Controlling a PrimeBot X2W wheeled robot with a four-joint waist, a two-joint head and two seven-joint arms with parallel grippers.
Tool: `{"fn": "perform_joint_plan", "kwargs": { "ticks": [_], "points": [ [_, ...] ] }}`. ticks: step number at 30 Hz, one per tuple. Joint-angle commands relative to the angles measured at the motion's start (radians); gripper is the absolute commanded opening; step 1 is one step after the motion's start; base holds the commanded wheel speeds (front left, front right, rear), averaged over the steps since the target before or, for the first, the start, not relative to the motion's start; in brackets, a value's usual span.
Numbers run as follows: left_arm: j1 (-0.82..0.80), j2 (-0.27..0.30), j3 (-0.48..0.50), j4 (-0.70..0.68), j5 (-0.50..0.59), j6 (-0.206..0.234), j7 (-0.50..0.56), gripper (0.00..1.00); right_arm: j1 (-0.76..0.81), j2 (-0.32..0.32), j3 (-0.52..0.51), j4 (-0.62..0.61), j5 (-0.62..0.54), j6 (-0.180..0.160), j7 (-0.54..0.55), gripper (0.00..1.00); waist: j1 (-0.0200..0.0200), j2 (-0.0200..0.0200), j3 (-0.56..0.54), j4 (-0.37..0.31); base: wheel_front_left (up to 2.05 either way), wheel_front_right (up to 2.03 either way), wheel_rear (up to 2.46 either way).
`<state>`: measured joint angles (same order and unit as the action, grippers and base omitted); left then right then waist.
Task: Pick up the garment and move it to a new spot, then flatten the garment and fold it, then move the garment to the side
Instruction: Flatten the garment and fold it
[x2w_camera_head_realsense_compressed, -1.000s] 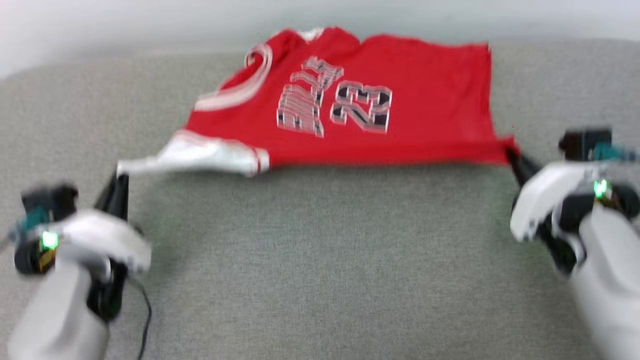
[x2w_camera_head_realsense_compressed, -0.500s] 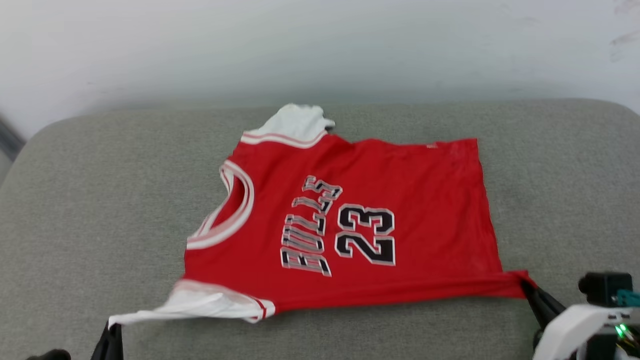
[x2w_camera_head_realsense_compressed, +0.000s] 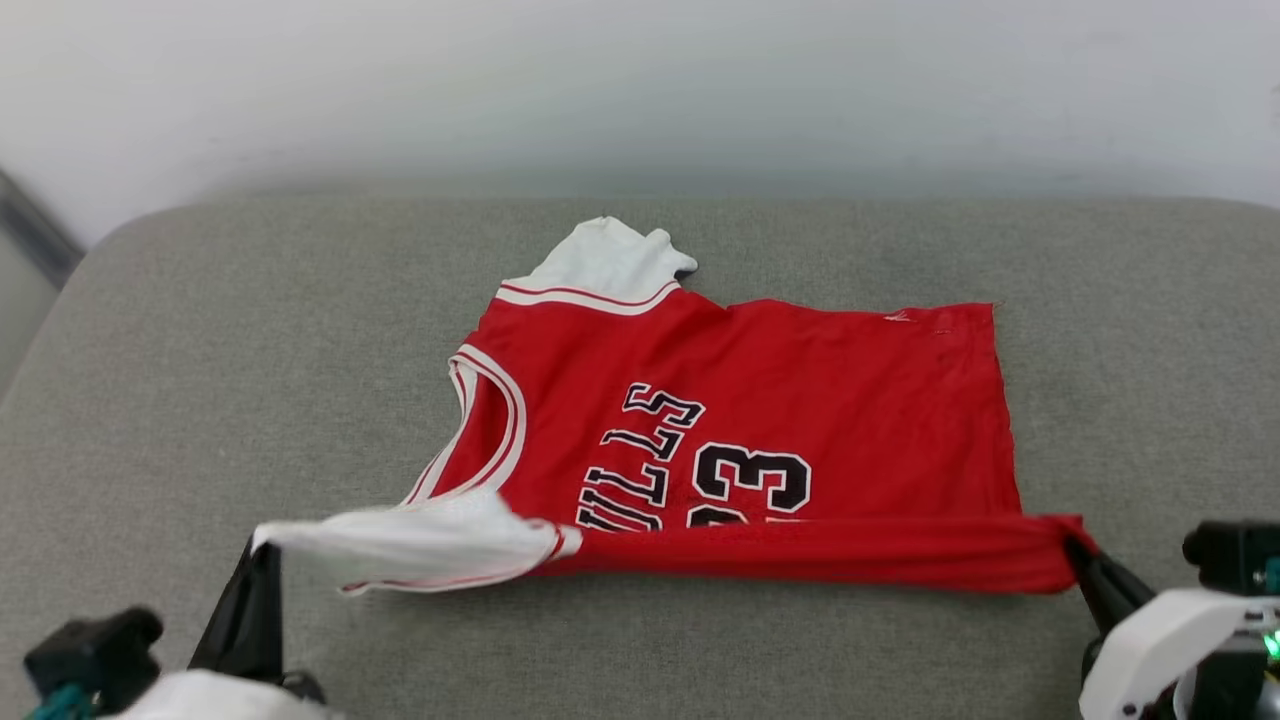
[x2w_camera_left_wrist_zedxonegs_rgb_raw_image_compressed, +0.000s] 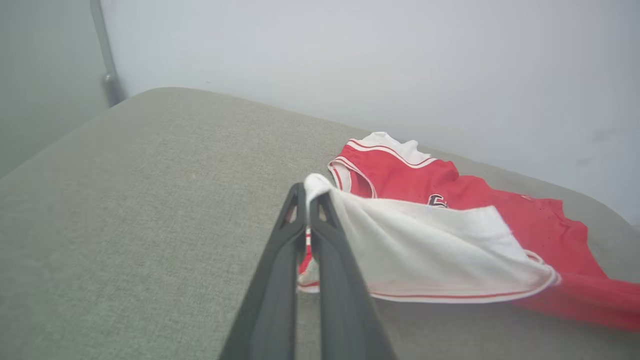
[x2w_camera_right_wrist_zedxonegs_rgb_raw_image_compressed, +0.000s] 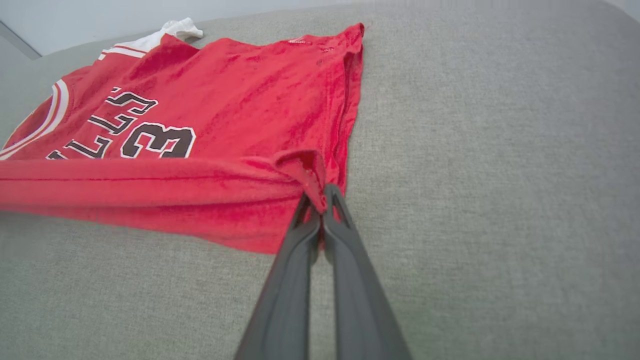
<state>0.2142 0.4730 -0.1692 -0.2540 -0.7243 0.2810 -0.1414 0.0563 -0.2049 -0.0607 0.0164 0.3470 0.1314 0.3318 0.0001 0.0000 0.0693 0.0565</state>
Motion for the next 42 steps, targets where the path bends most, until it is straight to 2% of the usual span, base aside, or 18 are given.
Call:
{"fn": "perform_joint_plan", "kwargs": {
  "ticks": [1,9,10,20,21,23,24,25,26,27,35,42],
  "points": [
    [-0.040,0.003,-0.012,0.007,0.004,-0.014,0.008,0.00,-0.030,0.003,0.002,-0.008,-0.004,-0.001,0.012,0.00,-0.0001,0.0000,0.020,0.002,0.00,0.00,0.00],
    [-0.284,-0.014,-0.083,0.164,0.012,-0.112,0.035,0.00,-0.178,-0.007,0.041,0.048,-0.031,-0.001,0.064,0.00,-0.0001,0.0000,0.119,-0.006,0.00,0.00,0.00],
    [-0.353,-0.031,-0.099,0.244,0.001,-0.148,0.031,0.00,-0.226,-0.015,0.049,0.088,-0.032,-0.001,0.060,0.00,-0.0001,0.0000,0.152,-0.007,0.00,0.00,0.00],
    [-0.528,-0.075,-0.149,0.547,-0.037,-0.268,0.049,0.00,-0.310,-0.026,0.081,0.222,-0.032,-0.001,0.045,0.00,-0.0001,0.0000,0.215,-0.016,0.00,0.00,0.00],
    [-0.540,-0.079,-0.158,0.573,-0.039,-0.284,0.059,0.00,-0.312,-0.023,0.088,0.233,-0.028,-0.001,0.047,0.05,-0.0001,0.0000,0.217,-0.018,0.00,0.00,0.00],
    [-0.558,-0.086,-0.175,0.626,-0.052,-0.310,0.088,0.00,-0.314,-0.021,0.101,0.255,-0.026,-0.001,0.041,0.26,-0.0001,0.0000,0.218,-0.023,0.00,0.00,0.00],
    [-0.569,-0.087,-0.179,0.646,-0.057,-0.320,0.095,0.10,-0.314,-0.019,0.108,0.264,-0.024,-0.001,0.038,0.36,-0.0001,0.0000,0.218,-0.025,0.00,0.00,0.00],
    [-0.580,-0.087,-0.179,0.664,-0.062,-0.327,0.098,0.38,-0.316,-0.018,0.114,0.271,-0.024,-0.001,0.029,0.53,-0.0001,0.0000,0.217,-0.028,0.00,0.00,0.00],
    [-0.586,-0.088,-0.182,0.684,-0.065,-0.332,0.106,0.81,-0.318,-0.018,0.116,0.276,-0.024,-0.001,0.019,0.91,-0.0001,0.0000,0.214,-0.031,0.00,0.00,0.00],
    [-0.590,-0.091,-0.188,0.700,-0.069,-0.337,0.115,1.00,-0.319,-0.017,0.123,0.278,-0.020,-0.001,0.004,1.00,-0.0001,0.0000,0.211,-0.033,0.00,0.00,0.00],
    [-0.615,-0.059,-0.179,0.747,-0.066,-0.340,0.118,1.00,-0.317,-0.012,0.147,0.240,-0.003,-0.001,-0.192,1.00,-0.0001,0.0000,0.159,-0.057,0.00,0.00,0.00],
    [-0.578,0.036,-0.148,0.663,-0.084,-0.305,0.203,1.00,-0.303,0.019,0.159,0.165,-0.029,-0.001,-0.320,1.00,-0.0001,0.0000,0.108,-0.100,0.00,0.00,0.00]
  ]
}}
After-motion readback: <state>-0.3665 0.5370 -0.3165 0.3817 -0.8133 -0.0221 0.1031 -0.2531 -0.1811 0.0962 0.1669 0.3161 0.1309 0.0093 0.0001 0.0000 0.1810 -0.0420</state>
